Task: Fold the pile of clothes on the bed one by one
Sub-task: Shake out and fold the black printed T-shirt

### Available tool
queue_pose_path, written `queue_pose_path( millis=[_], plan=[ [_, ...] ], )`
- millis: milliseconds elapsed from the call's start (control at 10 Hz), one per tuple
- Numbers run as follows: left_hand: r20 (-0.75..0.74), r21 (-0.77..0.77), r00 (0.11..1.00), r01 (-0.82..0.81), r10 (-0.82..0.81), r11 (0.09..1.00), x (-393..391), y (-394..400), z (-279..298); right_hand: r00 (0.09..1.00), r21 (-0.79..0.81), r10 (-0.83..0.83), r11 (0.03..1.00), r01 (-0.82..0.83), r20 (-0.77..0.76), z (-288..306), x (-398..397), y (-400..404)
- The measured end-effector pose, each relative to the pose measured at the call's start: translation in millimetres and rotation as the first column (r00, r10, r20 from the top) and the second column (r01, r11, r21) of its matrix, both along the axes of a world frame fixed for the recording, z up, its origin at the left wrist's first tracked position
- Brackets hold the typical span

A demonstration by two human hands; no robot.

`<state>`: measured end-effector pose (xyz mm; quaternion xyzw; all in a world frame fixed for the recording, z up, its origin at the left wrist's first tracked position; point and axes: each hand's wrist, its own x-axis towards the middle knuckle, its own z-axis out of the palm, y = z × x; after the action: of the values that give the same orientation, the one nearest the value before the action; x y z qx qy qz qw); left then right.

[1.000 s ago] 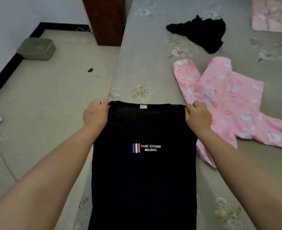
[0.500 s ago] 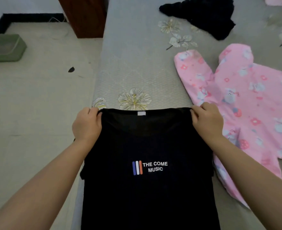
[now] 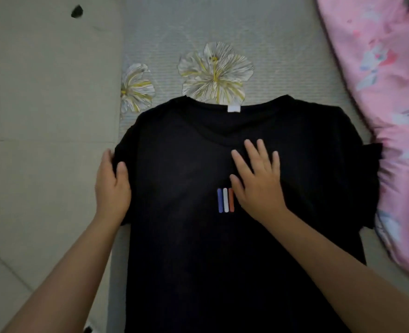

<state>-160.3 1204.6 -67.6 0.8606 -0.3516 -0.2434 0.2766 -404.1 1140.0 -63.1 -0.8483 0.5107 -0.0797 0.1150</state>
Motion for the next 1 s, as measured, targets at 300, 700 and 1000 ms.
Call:
queue_pose_path(
  millis=[300,700,1000],
  plan=[
    [-0.331,0.188,0.902,-0.225,0.278,0.956,23.6,6.1,-6.9,0.987,0.028,0.116,0.993,-0.113,-0.108,-15.9,65.9,16.0],
    [-0.122,0.009,0.846,-0.522,0.519,0.853,61.7,22.9,0.0,0.984,0.041,0.12,0.992,-0.116,-0.135,-14.5,69.7,17.3],
    [-0.758,0.469,0.28,-0.392,0.589,0.791,49.8,31.9,-4.0,0.982,0.046,0.11,0.993,-0.104,-0.153,-14.7,71.2,17.1]
  ],
)
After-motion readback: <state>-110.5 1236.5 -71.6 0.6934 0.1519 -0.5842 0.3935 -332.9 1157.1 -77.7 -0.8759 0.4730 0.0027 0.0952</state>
